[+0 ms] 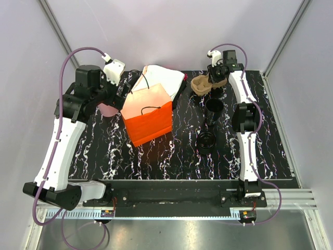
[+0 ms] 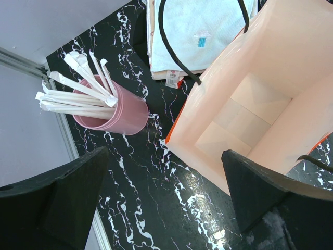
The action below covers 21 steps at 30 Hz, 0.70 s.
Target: Pack the takeout coffee
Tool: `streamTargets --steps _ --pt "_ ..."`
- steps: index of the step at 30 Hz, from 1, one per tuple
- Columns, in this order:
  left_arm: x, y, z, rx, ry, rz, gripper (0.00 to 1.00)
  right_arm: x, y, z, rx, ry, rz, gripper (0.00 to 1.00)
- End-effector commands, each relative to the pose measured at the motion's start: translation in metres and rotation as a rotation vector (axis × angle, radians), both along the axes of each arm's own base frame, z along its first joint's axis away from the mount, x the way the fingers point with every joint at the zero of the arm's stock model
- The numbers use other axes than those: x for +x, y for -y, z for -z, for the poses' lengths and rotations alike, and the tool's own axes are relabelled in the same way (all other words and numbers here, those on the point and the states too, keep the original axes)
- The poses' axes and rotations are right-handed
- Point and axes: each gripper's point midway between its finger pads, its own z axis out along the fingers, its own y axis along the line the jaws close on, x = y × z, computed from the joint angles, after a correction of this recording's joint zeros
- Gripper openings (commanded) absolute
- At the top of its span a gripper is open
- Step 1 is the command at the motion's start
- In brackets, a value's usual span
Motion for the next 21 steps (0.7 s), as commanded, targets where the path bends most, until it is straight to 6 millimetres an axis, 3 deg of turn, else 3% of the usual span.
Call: streamTargets --steps 1,6,8,10,13,21 --pt "0.0 0.002 -0.007 -0.017 0.019 0.011 0.99 0.011 -0.004 -0.065 0.024 0.14 0.009 0.33" --pt "0.001 0.002 -0.005 -0.018 0.017 0.013 0.99 0.011 -0.003 -0.084 0.027 0.176 0.016 0.32" --pt "0.001 0.002 -0.004 -0.019 0.014 0.012 0.99 0.012 -0.002 -0.083 0.016 0.177 0.013 0.36" --pt "0.001 0.002 -0.005 -0.019 0.015 0.011 0.99 0.012 -0.001 -0.077 0.008 0.169 0.014 0.55" --pt "0.002 0.002 -0.004 -0.018 0.014 0.011 0.99 0.014 0.001 -0.064 -0.007 0.155 0.013 0.67" --pt "0.006 0.001 -0.001 -0.013 0.003 0.004 0.99 0.016 -0.002 -0.039 -0.006 0.121 0.002 0.69"
